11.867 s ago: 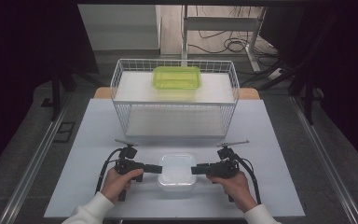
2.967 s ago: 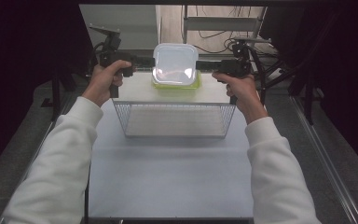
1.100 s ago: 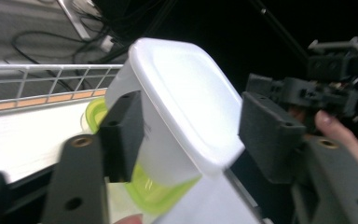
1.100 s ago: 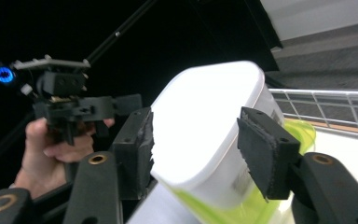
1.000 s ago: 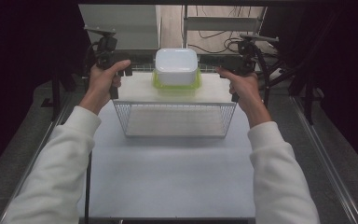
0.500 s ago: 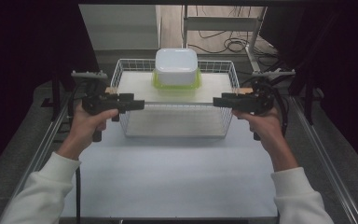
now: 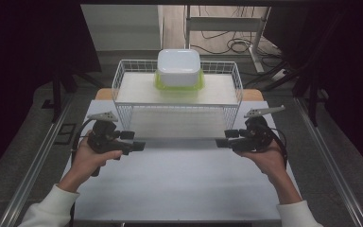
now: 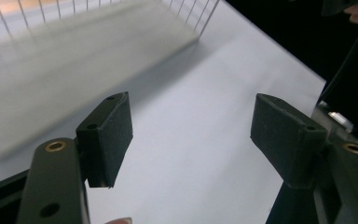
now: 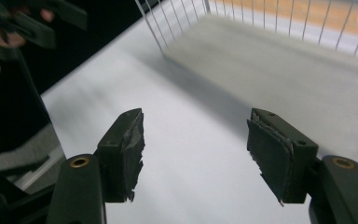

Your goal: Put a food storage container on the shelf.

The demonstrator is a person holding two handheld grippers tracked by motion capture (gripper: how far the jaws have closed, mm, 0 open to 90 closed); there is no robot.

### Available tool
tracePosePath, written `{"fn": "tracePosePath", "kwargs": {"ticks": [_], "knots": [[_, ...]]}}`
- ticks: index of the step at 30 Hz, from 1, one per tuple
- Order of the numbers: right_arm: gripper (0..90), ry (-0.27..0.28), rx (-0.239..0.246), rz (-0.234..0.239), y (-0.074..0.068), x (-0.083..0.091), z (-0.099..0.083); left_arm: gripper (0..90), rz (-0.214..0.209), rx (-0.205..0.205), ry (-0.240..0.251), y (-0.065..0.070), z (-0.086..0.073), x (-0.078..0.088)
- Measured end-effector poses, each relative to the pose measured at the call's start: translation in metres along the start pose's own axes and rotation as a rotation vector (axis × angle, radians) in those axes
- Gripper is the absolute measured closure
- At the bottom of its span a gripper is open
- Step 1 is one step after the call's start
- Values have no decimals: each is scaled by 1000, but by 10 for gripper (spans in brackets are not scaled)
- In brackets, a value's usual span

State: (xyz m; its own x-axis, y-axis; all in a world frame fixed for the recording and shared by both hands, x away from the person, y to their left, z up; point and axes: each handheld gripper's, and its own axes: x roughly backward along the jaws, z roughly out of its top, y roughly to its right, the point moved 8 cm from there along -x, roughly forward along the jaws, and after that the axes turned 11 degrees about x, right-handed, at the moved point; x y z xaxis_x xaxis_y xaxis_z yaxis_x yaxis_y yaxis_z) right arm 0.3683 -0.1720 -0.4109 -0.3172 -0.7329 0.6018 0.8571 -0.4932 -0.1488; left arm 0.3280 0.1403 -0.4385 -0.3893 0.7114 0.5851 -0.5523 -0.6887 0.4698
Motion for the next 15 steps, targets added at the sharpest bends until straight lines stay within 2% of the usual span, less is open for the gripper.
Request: {"fn": "tracePosePath", "kwargs": {"ticks": [3,9,13,15], "knots": [[359,-38,-6,0,-1,-7,-21,293,25,-3,-18,-3,-17,-5],[337,-117,-25,-8,0,-18,-61,303,72,-12,-91,-15,-49,-23],[324,-176,-42,-21,4,-25,-86,298,78,0,-100,-20,-65,-33],[321,-190,-56,-22,5,-28,-96,293,83,0,-134,-25,-75,-38]]}}
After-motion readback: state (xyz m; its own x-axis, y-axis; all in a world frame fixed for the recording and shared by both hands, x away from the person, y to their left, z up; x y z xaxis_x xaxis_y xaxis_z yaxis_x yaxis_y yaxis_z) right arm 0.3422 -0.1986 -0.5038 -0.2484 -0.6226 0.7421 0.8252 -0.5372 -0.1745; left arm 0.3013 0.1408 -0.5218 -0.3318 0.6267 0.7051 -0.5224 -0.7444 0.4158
